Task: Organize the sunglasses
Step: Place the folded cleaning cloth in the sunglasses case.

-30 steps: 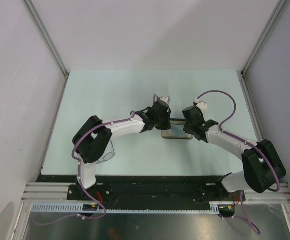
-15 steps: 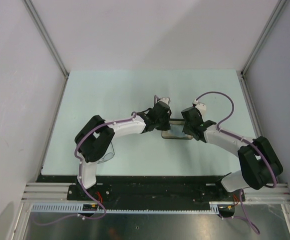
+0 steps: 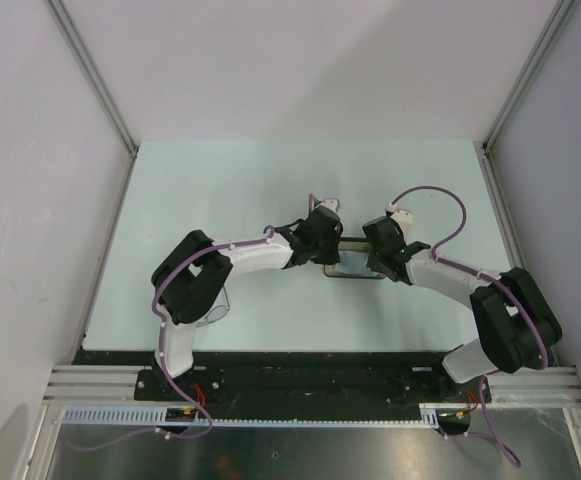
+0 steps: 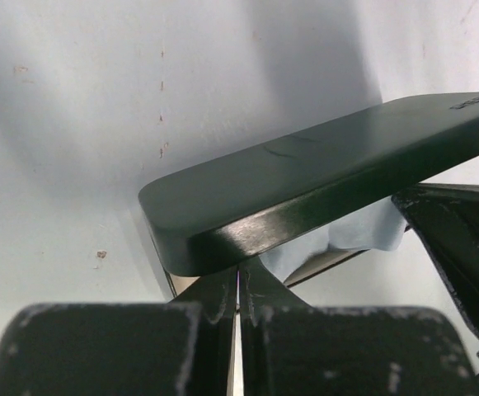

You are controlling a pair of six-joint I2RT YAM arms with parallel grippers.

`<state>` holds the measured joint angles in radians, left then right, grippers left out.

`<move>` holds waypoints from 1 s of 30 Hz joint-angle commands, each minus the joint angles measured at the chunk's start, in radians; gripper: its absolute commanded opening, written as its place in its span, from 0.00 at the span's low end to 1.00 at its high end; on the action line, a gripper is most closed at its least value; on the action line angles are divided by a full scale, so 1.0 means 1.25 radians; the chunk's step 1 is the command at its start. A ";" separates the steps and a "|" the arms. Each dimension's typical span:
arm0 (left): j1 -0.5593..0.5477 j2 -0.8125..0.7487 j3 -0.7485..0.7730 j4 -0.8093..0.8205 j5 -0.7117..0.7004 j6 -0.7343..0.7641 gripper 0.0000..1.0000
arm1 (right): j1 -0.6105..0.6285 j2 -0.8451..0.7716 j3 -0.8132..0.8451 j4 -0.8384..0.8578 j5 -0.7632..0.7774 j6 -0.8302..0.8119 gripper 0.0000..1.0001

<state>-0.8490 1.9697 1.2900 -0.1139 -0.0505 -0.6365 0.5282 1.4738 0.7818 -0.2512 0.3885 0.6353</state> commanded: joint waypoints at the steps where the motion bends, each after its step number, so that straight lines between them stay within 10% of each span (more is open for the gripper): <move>1: -0.004 -0.007 -0.015 0.016 -0.020 -0.001 0.00 | -0.016 0.021 -0.005 0.030 0.027 -0.009 0.00; 30: -0.007 0.016 -0.028 0.015 -0.021 0.005 0.00 | -0.022 0.052 -0.005 0.060 0.021 -0.044 0.07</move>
<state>-0.8494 1.9930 1.2675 -0.1139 -0.0685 -0.6361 0.5034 1.5402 0.7818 -0.2012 0.3805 0.5957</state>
